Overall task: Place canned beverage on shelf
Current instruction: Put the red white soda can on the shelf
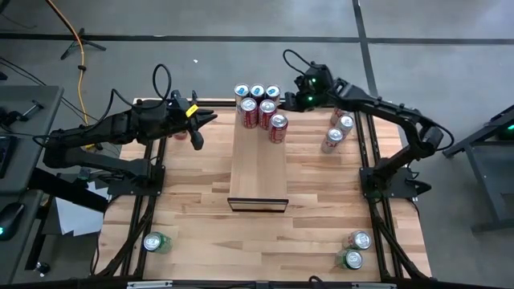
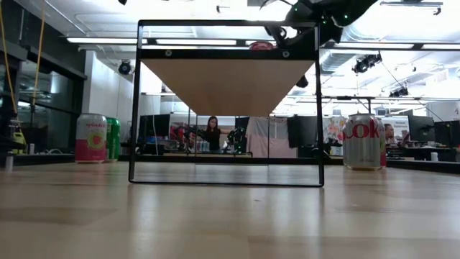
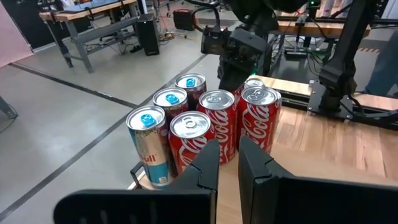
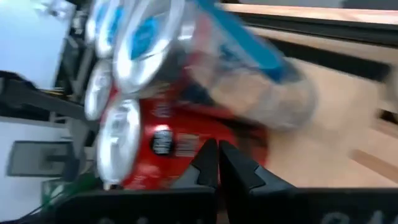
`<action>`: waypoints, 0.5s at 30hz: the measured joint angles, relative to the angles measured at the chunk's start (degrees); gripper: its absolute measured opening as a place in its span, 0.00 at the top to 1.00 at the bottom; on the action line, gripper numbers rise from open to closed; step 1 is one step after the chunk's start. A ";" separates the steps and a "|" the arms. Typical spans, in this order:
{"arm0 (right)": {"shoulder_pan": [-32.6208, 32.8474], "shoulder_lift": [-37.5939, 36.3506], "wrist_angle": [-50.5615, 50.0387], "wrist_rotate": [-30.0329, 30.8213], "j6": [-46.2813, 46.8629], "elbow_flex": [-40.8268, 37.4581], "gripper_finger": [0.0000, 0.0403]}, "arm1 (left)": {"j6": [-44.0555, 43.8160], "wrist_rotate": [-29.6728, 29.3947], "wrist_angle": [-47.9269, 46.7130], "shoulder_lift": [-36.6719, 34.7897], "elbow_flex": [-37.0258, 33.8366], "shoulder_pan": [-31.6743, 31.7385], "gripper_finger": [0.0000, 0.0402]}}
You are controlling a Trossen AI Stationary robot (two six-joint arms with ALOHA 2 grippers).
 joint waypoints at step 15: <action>1.13 -0.04 4.30 -0.34 1.19 -0.28 1.00 | 0.04 0.01 -0.08 0.00 -0.01 0.00 1.00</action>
